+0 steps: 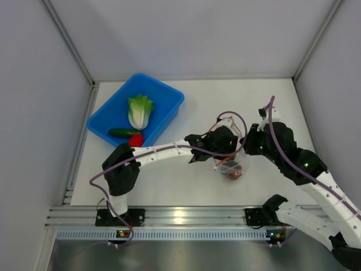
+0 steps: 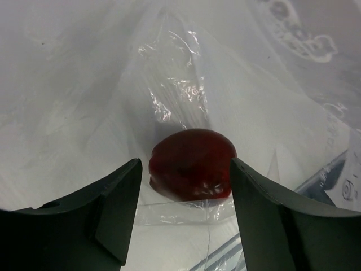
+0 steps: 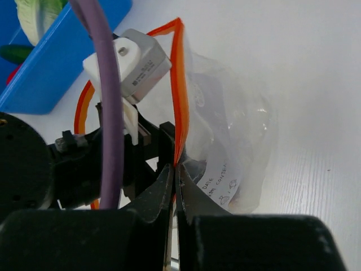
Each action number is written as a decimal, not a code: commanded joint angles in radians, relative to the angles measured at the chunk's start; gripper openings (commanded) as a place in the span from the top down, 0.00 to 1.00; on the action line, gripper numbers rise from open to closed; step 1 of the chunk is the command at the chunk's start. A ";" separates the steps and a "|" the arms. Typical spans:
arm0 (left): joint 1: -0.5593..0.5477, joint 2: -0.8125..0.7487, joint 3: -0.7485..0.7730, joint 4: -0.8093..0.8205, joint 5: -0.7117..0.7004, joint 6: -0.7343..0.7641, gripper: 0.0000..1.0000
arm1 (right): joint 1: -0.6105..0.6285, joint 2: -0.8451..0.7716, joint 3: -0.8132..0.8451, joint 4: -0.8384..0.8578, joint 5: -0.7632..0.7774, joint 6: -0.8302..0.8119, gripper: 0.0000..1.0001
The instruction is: Open the zip-top bag and remove the fake food
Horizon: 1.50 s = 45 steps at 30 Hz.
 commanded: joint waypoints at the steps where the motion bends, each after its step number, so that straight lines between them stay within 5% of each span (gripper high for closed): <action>1: -0.006 0.055 0.055 0.041 0.068 0.021 0.30 | -0.012 -0.018 -0.018 0.028 0.016 0.009 1.00; 17: -0.010 0.207 0.156 -0.050 0.417 0.141 0.20 | -0.013 -0.006 -0.055 0.059 0.074 -0.104 1.00; 32: -0.010 0.277 0.170 -0.048 0.733 0.123 0.15 | -0.049 0.179 0.036 0.117 0.094 -0.204 1.00; 37: -0.015 0.283 0.167 -0.035 0.733 0.098 0.12 | -0.050 0.232 0.042 0.139 0.083 -0.205 1.00; 45: -0.018 0.230 0.089 0.099 0.511 -0.054 0.06 | -0.050 0.212 -0.016 0.177 0.014 -0.181 1.00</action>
